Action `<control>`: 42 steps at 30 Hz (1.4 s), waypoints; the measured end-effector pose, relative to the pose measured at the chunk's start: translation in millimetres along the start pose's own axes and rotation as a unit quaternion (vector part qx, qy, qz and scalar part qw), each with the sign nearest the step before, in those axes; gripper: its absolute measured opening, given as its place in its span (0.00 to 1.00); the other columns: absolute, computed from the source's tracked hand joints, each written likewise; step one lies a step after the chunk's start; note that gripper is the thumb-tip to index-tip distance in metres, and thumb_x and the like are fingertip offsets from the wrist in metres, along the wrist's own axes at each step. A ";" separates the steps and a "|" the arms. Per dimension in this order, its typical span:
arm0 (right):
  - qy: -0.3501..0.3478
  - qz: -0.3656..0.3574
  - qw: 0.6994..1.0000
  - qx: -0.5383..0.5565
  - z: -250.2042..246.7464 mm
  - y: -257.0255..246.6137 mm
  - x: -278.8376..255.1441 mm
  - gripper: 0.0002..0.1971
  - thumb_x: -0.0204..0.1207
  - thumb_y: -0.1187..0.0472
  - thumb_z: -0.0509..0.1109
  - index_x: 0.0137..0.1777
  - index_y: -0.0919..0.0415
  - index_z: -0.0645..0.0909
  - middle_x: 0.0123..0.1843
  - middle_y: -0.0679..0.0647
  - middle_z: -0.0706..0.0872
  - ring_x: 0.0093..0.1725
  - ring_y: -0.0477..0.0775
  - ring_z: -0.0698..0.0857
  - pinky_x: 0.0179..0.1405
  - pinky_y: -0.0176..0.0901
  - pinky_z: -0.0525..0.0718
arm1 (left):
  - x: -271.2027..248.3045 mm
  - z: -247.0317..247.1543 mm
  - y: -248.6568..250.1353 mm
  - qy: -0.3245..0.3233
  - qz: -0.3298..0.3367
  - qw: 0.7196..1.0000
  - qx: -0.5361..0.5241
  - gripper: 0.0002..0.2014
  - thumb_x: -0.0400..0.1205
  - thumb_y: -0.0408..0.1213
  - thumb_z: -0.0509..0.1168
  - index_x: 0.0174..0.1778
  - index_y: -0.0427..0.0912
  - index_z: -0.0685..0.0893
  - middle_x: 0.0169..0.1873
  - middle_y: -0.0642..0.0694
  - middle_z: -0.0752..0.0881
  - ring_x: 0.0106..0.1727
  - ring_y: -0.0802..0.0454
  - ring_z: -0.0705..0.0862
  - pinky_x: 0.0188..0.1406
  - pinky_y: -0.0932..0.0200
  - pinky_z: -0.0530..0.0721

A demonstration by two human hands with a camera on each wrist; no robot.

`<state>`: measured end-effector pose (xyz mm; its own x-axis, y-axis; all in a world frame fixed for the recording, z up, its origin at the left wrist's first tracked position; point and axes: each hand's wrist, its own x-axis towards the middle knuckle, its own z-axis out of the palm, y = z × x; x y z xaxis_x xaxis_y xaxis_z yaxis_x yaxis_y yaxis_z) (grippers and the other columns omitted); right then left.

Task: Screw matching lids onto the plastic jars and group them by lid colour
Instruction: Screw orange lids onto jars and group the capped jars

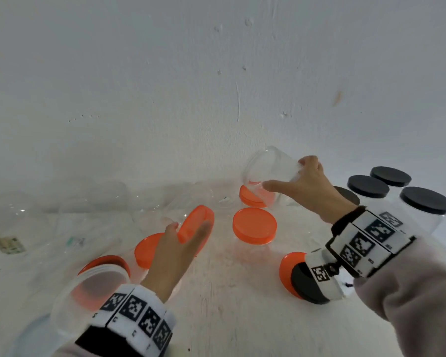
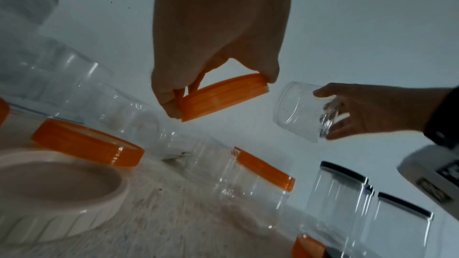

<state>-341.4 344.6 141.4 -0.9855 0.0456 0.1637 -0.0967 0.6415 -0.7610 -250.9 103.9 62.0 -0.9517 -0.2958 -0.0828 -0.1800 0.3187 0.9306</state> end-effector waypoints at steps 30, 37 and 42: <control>-0.321 0.009 0.947 0.028 91.9 64.7 -137.8 0.55 0.58 0.58 0.87 0.80 0.50 0.55 0.68 0.40 0.69 0.68 0.44 0.70 0.61 0.30 0.71 | -46.9 2.5 -24.4 -0.118 0.110 0.978 0.132 0.51 0.63 0.58 0.80 0.79 0.55 0.60 0.71 0.58 0.65 0.70 0.60 0.66 0.65 0.61 0.68; -0.293 -0.042 0.955 0.034 88.0 57.6 -139.2 0.53 0.58 0.55 0.88 0.79 0.47 0.59 0.68 0.38 0.72 0.63 0.36 0.73 0.50 0.20 0.70 | -49.5 17.3 -31.9 -0.143 0.148 0.966 0.155 0.52 0.62 0.57 0.81 0.79 0.54 0.59 0.73 0.57 0.64 0.73 0.59 0.65 0.69 0.62 0.67; -0.229 -0.107 0.967 -0.029 85.8 55.5 -142.6 0.44 0.47 0.41 0.88 0.64 0.30 0.71 0.54 0.27 0.79 0.54 0.20 0.74 0.49 0.21 0.70 | -51.6 22.2 -34.3 -0.158 0.167 0.956 0.185 0.53 0.63 0.59 0.80 0.79 0.55 0.57 0.75 0.59 0.61 0.74 0.60 0.63 0.70 0.62 0.66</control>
<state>-218.2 308.0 21.9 -0.9040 -0.4274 0.0080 -0.3097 0.6418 -0.7015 -201.1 128.1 26.4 -0.9885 0.1464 0.0391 0.1271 0.6610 0.7396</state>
